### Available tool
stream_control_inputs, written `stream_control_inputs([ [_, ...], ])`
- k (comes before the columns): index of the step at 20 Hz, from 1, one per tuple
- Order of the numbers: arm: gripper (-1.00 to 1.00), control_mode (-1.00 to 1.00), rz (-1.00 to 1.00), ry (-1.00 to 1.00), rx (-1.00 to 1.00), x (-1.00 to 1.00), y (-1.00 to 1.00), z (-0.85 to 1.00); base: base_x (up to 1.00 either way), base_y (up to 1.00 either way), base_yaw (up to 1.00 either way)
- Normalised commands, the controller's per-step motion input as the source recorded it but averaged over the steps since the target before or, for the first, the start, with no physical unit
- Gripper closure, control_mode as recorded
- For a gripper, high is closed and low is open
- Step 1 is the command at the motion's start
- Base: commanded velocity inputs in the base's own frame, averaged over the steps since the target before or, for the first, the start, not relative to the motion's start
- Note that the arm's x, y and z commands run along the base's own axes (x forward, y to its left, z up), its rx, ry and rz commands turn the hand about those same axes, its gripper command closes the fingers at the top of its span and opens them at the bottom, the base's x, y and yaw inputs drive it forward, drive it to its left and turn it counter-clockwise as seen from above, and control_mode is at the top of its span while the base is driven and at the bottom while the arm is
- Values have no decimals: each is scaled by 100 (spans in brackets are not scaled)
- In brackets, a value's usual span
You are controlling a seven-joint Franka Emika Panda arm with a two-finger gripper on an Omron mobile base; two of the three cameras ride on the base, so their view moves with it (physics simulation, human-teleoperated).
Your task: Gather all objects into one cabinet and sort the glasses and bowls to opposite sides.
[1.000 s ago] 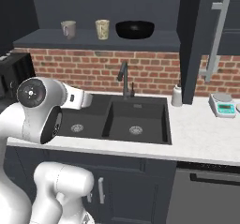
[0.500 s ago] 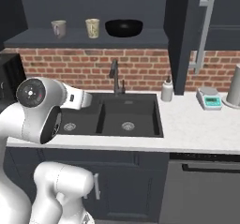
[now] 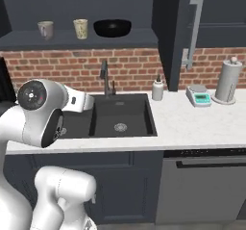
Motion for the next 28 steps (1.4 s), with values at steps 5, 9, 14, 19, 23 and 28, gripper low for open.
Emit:
stream_control_inputs([
  [5, -100, 100, 0, 0, 0, 0, 0, 0, -26, -9, -38],
  [9, -100, 100, 0, 0, 0, 0, 0, 0, -15, -1, -41],
  [14, -100, 100, 0, 0, 0, 0, 0, 0, -13, -2, -45],
  [19, -100, 100, 0, 0, 0, 0, 0, 0, -23, 0, -39],
  [23, -100, 100, 0, 0, 0, 0, 0, 0, -22, 0, -38],
  [28, -100, 100, 0, 0, 0, 0, 0, 0, -25, 0, -38],
])
